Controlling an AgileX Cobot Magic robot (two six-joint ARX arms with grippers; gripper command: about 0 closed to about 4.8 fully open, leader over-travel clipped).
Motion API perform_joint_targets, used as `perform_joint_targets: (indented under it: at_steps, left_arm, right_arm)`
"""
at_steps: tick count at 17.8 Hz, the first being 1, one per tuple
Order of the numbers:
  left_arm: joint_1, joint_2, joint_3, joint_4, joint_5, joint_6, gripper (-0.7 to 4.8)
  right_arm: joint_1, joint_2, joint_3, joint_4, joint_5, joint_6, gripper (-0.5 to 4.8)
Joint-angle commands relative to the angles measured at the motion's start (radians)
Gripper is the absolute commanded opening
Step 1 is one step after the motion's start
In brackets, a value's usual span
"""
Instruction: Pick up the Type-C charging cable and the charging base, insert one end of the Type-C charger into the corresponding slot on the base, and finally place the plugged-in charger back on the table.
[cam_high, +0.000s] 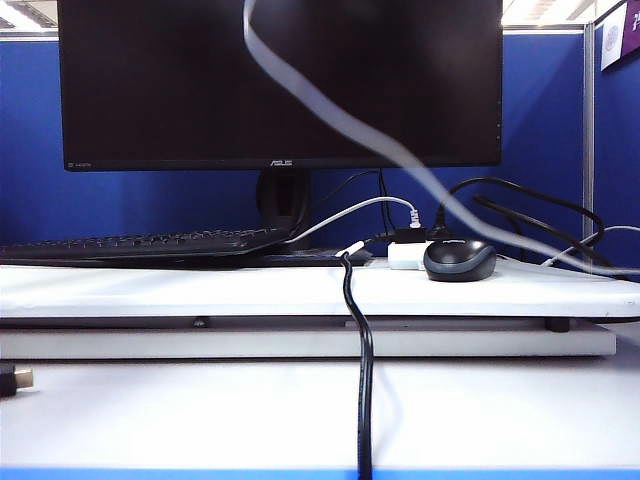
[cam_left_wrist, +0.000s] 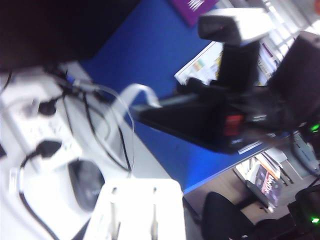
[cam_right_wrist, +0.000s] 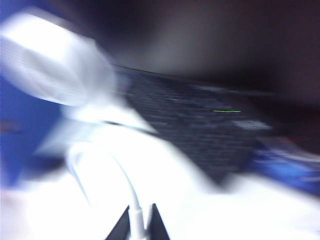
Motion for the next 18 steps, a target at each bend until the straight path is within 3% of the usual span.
perform_joint_targets:
  at_steps: [1,5,8,10,12,13,14,17,18]
  left_arm:
    - [0.0,-0.027,0.007,0.107,0.026,-0.033,-0.06]
    - [0.0,-0.06,0.007,0.156,0.026,-0.04,-0.06]
    - [0.0,-0.075,0.007,0.167,0.027,-0.039,-0.06]
    - [-0.001,-0.079,0.007,0.166,0.027,-0.04,-0.06]
    - [0.0,-0.08,0.007,0.166,0.027,-0.055,-0.06]
    - [0.0,-0.08,0.007,0.164,0.027,-0.063,-0.06]
    - [0.0,-0.08,0.007,0.163,0.027,-0.063,-0.06]
    - [0.0,-0.08,0.007,0.158,0.027,-0.065,-0.06]
    - [0.0,-0.08,0.007,0.154,0.027,-0.066,-0.06]
  right_arm:
    - [0.001,-0.016,0.048,0.04,-0.172,0.233,-0.01]
    - [0.001,-0.02,0.051,0.166,-0.314,0.406,-0.01]
    - [0.001,-0.02,0.051,0.206,-0.33,0.419,-0.01]
    - [0.001,-0.02,0.051,0.197,-0.325,0.36,-0.01]
    - [0.001,-0.02,0.051,0.071,-0.246,0.036,-0.01]
    - [0.002,-0.018,0.051,-0.095,-0.116,-0.162,-0.01]
    - [0.003,-0.01,0.051,-0.226,0.005,-0.285,-0.01]
    - [0.003,0.051,0.049,-0.502,0.23,-0.443,-0.01]
    - [0.003,0.083,0.029,-0.545,0.241,-0.46,-0.01]
